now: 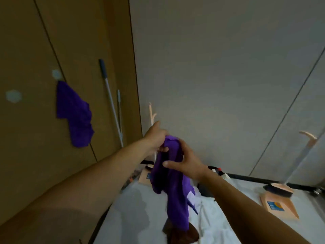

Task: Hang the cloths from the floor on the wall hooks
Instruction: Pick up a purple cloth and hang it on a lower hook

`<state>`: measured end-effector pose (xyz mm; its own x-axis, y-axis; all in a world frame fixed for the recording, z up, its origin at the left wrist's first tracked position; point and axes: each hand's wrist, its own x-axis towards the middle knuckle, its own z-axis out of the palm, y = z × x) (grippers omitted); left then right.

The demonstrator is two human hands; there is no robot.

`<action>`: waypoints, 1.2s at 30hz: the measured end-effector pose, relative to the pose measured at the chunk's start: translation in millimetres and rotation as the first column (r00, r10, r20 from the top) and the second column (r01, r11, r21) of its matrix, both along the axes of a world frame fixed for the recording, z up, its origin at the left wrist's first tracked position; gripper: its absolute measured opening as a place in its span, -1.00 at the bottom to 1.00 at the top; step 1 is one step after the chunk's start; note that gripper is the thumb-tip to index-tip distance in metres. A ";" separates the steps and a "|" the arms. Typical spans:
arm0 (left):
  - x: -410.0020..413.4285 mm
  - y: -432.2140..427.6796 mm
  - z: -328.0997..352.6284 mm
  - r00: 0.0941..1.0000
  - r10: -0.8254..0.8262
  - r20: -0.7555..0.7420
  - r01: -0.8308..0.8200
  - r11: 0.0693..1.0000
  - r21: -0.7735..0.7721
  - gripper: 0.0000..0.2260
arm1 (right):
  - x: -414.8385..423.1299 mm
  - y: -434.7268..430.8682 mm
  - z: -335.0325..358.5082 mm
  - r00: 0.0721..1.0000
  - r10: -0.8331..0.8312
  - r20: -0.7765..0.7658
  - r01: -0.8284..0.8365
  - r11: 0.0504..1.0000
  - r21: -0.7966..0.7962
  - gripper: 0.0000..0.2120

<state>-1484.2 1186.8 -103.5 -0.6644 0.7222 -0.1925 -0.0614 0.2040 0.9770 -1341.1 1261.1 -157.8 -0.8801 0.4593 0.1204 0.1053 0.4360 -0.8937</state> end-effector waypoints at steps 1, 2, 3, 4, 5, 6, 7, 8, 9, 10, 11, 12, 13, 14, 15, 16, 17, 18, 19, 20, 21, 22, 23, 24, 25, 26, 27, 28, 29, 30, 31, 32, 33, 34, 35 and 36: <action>1.3 -6.2 6.4 0.999 0.030 0.033 -0.031 0.999 0.025 -0.66 | -5.4 -3.6 4.1 1.000 -0.007 -0.015 0.008 0.998 0.062 -0.26; 3.2 -13.0 14.0 0.996 0.068 0.051 -0.070 0.997 0.045 -0.75 | -10.3 -5.7 6.6 0.999 -0.049 -0.013 0.050 0.989 0.138 -0.33; 4.2 -20.1 20.5 0.993 0.098 0.065 -0.102 0.993 0.064 -0.84 | -14.3 -5.9 7.7 0.994 -0.107 -0.008 0.107 0.973 0.202 -0.43; 4.5 -28.4 27.7 0.991 0.116 0.071 -0.122 0.989 0.083 -0.92 | -17.2 -5.1 8.0 0.987 -0.163 -0.004 0.159 0.957 0.244 -0.57; 4.3 -38.1 35.3 0.991 0.123 0.061 -0.129 0.986 0.109 -0.96 | -19.1 -4.0 7.1 0.980 -0.197 0.001 0.190 0.949 0.250 -0.70; 3.3 -48.4 41.7 0.993 0.112 0.029 -0.115 0.985 0.128 -0.91 | -20.4 -3.0 6.4 0.978 -0.210 0.002 0.204 0.952 0.228 -0.80; 2.3 -58.9 47.5 0.997 0.081 -0.005 -0.079 0.987 0.141 -0.88 | -21.7 -2.7 6.3 0.977 -0.214 -0.011 0.212 0.958 0.195 -0.85; 3.3 -70.0 53.1 0.998 0.036 -0.051 -0.029 0.991 0.134 -0.88 | -22.4 -3.8 7.7 0.978 -0.205 -0.029 0.207 0.966 0.156 -0.87; 5.2 -79.5 57.3 0.994 -0.014 -0.111 0.026 0.994 0.108 -0.85 | -24.1 -6.1 9.8 0.981 -0.190 -0.048 0.194 0.974 0.113 -0.88; 6.3 -86.9 60.4 0.979 -0.045 -0.198 0.057 0.997 0.055 -0.81 | -26.2 -10.3 12.8 0.983 -0.174 -0.061 0.179 0.980 0.082 -0.89; 5.9 -91.8 62.9 0.953 -0.040 -0.301 0.040 0.999 -0.008 -0.79 | -29.1 -15.5 16.0 0.984 -0.163 -0.077 0.168 0.984 0.060 -0.90; 5.3 -95.2 66.8 0.914 -0.002 -0.407 -0.023 0.998 -0.058 -0.80 | -32.3 -22.2 19.7 0.983 -0.154 -0.104 0.159 0.987 0.038 -0.91; 4.4 -98.5 70.7 0.871 0.058 -0.488 -0.110 0.991 -0.079 -0.82 | -35.9 -29.9 23.1 0.979 -0.144 -0.142 0.147 0.989 0.008 -0.91; 4.3 -102.0 76.3 0.847 0.123 -0.518 -0.187 0.980 -0.073 -0.88 | -38.6 -38.3 26.8 0.975 -0.127 -0.181 0.126 0.992 -0.021 -0.90; 3.9 -105.6 82.7 0.834 0.179 -0.522 -0.243 0.968 -0.057 -0.94 | -41.3 -46.3 30.0 0.972 -0.103 -0.212 0.097 0.995 -0.034 -0.89; 3.7 -109.6 89.5 0.828 0.221 -0.515 -0.283 0.958 -0.044 -0.91 | -43.9 -53.4 32.3 0.971 -0.067 -0.228 0.062 0.998 -0.028 -0.88; 2.4 -114.0 95.7 0.820 0.248 -0.515 -0.307 0.951 -0.031 -0.87 | -46.0 -59.9 33.5 0.974 -0.020 -0.228 0.017 1.000 -0.014 -0.85; 0.9 -118.3 102.1 0.813 0.272 -0.515 -0.325 0.946 -0.014 -0.85 | -47.2 -66.5 34.7 0.976 0.035 -0.215 -0.038 0.999 -0.014 -0.80; -0.5 -122.9 108.5 0.801 0.305 -0.515 -0.347 0.938 0.015 -0.84 | -48.6 -72.7 35.2 0.975 0.086 -0.205 -0.096 0.995 -0.038 -0.71; -1.4 -128.7 115.0 0.788 0.351 -0.506 -0.376 0.925 0.057 -0.83 | -49.9 -79.0 35.6 0.971 0.121 -0.204 -0.138 0.988 -0.074 -0.61; -3.3 -134.6 120.7 0.782 0.403 -0.476 -0.406 0.908 0.101 -0.83 | -51.5 -85.7 36.1 0.968 0.128 -0.218 -0.153 0.983 -0.104 -0.52; -5.5 -139.9 125.2 0.788 0.439 -0.431 -0.424 0.895 0.135 -0.84 | -53.2 -93.3 37.9 0.963 0.114 -0.246 -0.147 0.982 -0.121 -0.46; -7.3 -145.4 128.5 0.804 0.448 -0.390 -0.427 0.892 0.146 -0.86 | -56.5 -101.6 40.7 0.956 0.089 -0.279 -0.129 0.983 -0.127 -0.41; -8.3 -150.8 130.4 0.821 0.427 -0.380 -0.414 0.902 0.119 -0.88 | -60.9 -110.3 45.2 0.949 0.064 -0.308 -0.107 0.986 -0.125 -0.37; -9.2 -155.9 130.7 0.828 0.382 -0.410 -0.394 0.917 0.058 -0.89 | -66.1 -119.0 51.2 0.942 0.046 -0.332 -0.088 0.990 -0.111 -0.33; -10.2 -160.4 130.1 0.823 0.323 -0.468 -0.375 0.927 -0.020 -0.91 | -71.3 -127.4 58.3 0.938 0.033 -0.346 -0.066 0.994 -0.084 -0.32; -11.1 -165.3 129.5 0.808 0.264 -0.526 -0.364 0.927 -0.094 -0.92 | -76.8 -135.2 65.4 0.935 0.022 -0.355 -0.041 0.998 -0.048 -0.33; -11.7 -170.6 129.6 0.788 0.219 -0.576 -0.364 0.919 -0.149 -0.91 | -81.8 -142.6 71.9 0.934 0.014 -0.357 -0.020 1.000 -0.013 -0.35; -12.9 -176.0 130.3 0.762 0.188 -0.620 -0.376 0.907 -0.187 -0.89 | -86.4 -148.7 76.9 0.939 0.016 -0.345 -0.011 1.000 0.015 -0.37; -14.8 -181.6 130.8 0.724 0.163 -0.671 -0.400 0.891 -0.215 -0.85 | -89.7 -154.1 80.4 0.948 0.027 -0.316 -0.015 0.999 0.040 -0.40; -16.3 -186.4 131.4 0.679 0.135 -0.722 -0.427 0.872 -0.238 -0.78 | -92.3 -158.2 81.4 0.960 0.038 -0.278 -0.021 0.998 0.064 -0.45; -17.7 -191.3 132.1 0.639 0.109 -0.761 -0.446 0.859 -0.251 -0.72 | -94.2 -162.2 81.7 0.970 0.040 -0.240 -0.020 0.996 0.085 -0.50; -19.8 -196.1 132.7 0.615 0.095 -0.783 -0.449 0.859 -0.248 -0.67 | -96.1 -166.2 81.6 0.977 0.035 -0.209 -0.015 0.995 0.099 -0.54; -21.4 -199.8 133.3 0.612 0.097 -0.785 -0.437 0.869 -0.233 -0.65 | -97.1 -168.8 81.3 0.982 0.023 -0.186 -0.003 0.995 0.103 -0.58; -22.5 -204.0 134.9 0.617 0.116 -0.779 -0.427 0.880 -0.207 -0.64 | -98.0 -170.1 81.3 0.986 0.011 -0.169 0.007 0.995 0.104 -0.61; -24.2 -209.5 137.3 0.623 0.147 -0.768 -0.423 0.890 -0.173 -0.64 | -98.7 -171.4 81.9 0.989 0.003 -0.148 0.013 0.994 0.104 -0.64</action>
